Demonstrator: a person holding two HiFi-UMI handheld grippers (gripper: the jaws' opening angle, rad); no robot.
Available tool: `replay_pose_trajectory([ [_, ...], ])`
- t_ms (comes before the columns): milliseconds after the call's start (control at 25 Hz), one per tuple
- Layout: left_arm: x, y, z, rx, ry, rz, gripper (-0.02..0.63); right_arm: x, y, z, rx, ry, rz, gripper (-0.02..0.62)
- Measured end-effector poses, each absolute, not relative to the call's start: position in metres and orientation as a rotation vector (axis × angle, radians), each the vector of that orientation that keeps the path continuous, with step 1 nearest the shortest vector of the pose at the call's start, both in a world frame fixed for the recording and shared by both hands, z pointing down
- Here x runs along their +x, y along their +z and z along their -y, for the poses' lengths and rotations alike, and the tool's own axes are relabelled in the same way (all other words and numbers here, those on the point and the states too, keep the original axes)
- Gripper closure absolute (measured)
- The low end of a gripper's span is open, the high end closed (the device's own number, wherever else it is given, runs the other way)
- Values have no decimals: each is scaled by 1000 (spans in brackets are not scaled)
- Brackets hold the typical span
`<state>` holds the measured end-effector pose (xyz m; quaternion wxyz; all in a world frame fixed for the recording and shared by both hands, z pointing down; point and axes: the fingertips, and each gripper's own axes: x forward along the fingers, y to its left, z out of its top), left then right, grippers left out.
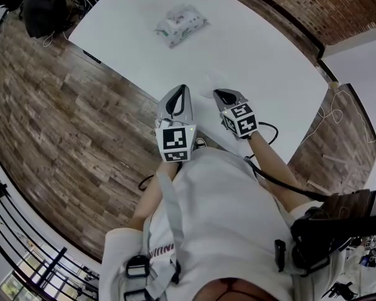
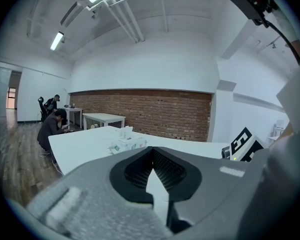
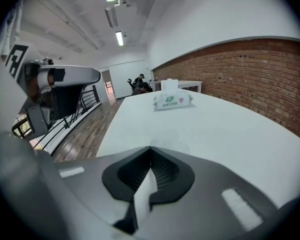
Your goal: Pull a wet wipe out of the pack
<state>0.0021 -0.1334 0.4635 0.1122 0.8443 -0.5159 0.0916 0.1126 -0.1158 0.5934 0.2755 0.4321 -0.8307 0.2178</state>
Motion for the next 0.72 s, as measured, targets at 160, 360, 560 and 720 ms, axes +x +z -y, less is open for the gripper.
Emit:
replay_pose_trajectory([
  [160,0,465,133,2472,269,1517,604,109,609,111,1107,676,2184,588],
  [360,-5,465,133,2457,264,1531,604,106,619,106,1069,716,2145,588],
  [560,-4,465,133,2461,264,1529,604,105,623,104,1029,738,2141,569],
  [720,-3,465,134,2465,265,1526,604,103,623,101,990,738,2146,548],
])
